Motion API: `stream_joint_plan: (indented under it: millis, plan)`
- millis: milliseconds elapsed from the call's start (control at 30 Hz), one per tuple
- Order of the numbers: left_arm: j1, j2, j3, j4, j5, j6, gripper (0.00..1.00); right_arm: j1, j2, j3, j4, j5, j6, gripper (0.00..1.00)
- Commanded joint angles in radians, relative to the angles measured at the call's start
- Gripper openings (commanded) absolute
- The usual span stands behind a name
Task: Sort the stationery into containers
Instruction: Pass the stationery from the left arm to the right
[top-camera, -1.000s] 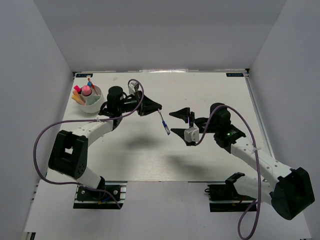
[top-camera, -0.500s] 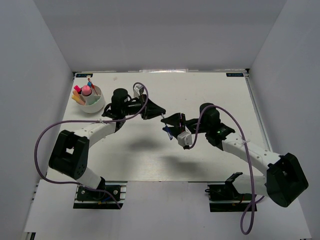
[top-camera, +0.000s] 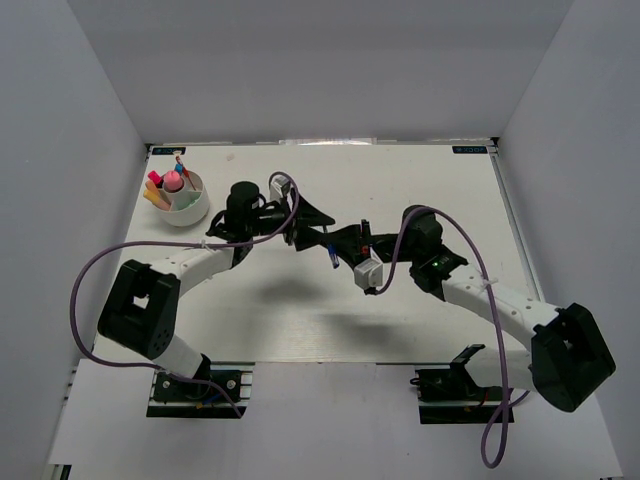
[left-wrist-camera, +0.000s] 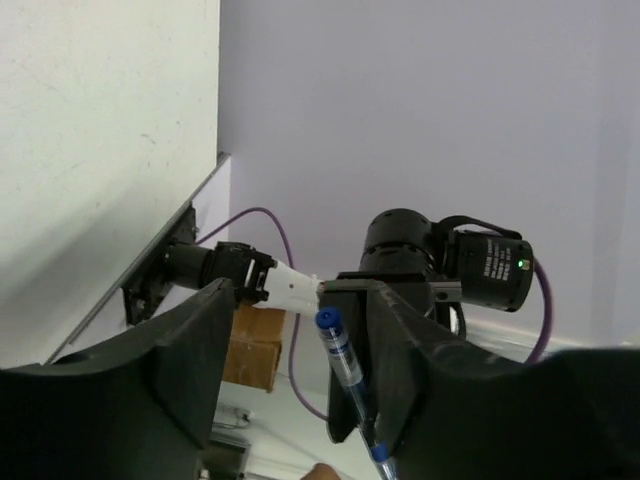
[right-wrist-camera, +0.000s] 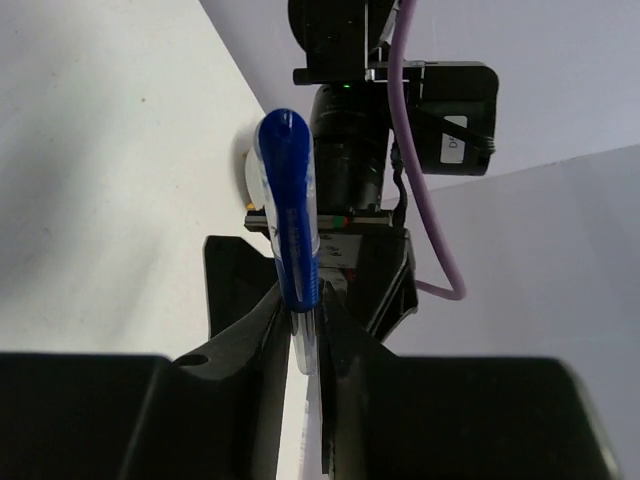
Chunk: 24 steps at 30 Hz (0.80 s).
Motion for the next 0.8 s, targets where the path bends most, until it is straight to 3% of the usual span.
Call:
stream_joint_plan:
  millis: [0,33,100,200,300,367,433,500,567,667,767]
  plan:
    - [0.042,-0.004,0.013,0.014,-0.021,0.027,0.72,0.008,-0.049,0.006,0.080,0.018,0.060,0.00]
    - [0.042,-0.006,0.021,0.011,-0.026,0.029,0.82,0.005,-0.066,0.001,0.079,0.024,0.073,0.00]
    - [0.065,-0.007,0.042,-0.009,-0.035,0.053,0.92,0.008,-0.086,-0.002,0.047,0.044,0.079,0.00]
    - [0.136,-0.020,0.093,-0.081,-0.053,0.153,0.92,0.005,-0.137,-0.005,0.002,0.110,0.148,0.00]
    - [0.240,-0.037,0.133,-0.081,-0.026,0.306,0.83,0.002,-0.187,0.001,-0.059,0.210,0.330,0.00]
    - [0.274,-0.024,0.165,0.051,0.093,0.337,0.80,0.001,-0.195,0.045,-0.166,0.259,0.523,0.00]
    - [0.283,-0.004,0.218,0.159,0.201,0.401,0.66,-0.002,-0.157,0.136,-0.232,0.319,0.765,0.00]
    - [0.254,0.008,0.281,0.025,0.340,0.602,0.52,-0.010,-0.106,0.202,-0.332,0.308,0.875,0.00]
    - [0.254,-0.041,0.325,-0.035,0.381,0.781,0.51,-0.015,-0.077,0.249,-0.346,0.266,1.019,0.00]
    - [0.234,-0.148,0.279,0.026,0.385,0.926,0.51,-0.025,-0.017,0.289,-0.322,0.220,1.183,0.00]
    - [0.234,-0.175,0.308,-0.044,0.387,1.004,0.51,-0.025,0.021,0.298,-0.270,0.189,1.267,0.00]
